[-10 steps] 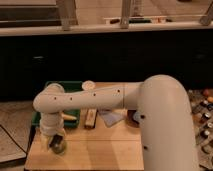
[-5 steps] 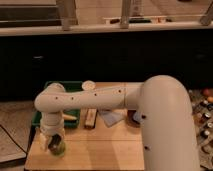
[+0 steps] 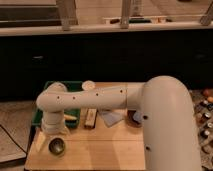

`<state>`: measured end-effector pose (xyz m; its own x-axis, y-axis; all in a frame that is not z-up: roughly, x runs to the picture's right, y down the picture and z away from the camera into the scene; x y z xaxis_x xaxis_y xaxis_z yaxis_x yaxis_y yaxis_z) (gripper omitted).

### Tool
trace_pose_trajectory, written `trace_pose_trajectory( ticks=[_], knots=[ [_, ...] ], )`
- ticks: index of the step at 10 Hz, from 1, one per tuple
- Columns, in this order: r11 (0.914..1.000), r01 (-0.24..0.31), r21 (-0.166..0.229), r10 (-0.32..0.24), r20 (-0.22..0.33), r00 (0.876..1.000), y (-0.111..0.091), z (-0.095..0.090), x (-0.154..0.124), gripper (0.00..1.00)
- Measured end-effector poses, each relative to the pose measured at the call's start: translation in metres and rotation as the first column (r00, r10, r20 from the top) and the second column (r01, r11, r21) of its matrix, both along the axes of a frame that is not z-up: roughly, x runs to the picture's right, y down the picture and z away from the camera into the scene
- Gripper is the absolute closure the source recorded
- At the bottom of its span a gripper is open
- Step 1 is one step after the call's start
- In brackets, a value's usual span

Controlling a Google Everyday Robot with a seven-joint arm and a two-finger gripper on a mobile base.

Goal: Stack cups on top of each other

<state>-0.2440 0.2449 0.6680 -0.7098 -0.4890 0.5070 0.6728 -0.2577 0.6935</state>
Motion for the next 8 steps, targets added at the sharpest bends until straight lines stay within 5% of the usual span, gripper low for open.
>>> trace_pose_trajectory(
  ticks=[8],
  knots=[
    [1.0,0.004,0.002,-0.004,-0.007,1.0,-0.0084,0.0013,0.0013,0.2]
  ],
)
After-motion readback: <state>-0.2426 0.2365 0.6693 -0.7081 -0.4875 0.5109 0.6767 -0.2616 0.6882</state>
